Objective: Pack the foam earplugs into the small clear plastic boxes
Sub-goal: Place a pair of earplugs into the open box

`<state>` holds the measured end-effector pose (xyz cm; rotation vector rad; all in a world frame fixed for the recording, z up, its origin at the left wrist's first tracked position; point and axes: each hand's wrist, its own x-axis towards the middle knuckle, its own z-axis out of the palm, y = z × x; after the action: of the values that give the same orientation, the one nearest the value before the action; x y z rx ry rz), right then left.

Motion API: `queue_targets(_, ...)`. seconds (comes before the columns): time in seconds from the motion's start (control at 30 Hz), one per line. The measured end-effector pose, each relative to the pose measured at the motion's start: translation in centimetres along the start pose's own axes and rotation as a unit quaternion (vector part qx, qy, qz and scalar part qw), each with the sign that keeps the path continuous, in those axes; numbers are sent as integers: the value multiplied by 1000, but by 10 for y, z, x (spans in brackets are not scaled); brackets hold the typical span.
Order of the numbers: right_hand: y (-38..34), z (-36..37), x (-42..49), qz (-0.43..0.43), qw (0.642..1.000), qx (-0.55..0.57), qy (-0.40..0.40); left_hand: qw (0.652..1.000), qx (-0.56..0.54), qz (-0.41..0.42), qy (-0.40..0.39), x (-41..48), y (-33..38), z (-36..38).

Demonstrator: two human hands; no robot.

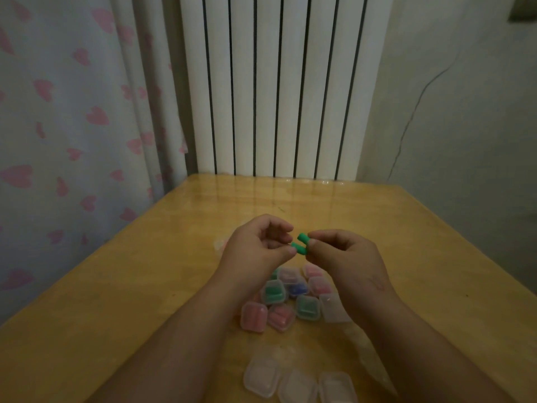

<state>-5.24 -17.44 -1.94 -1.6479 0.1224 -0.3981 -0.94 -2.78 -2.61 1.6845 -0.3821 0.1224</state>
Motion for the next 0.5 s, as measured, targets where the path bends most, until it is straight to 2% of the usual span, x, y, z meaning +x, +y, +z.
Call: queue_targets(0.5, 2, 6, -2, 8, 998, -38, -39, 1000, 17, 5, 7, 3, -3, -1)
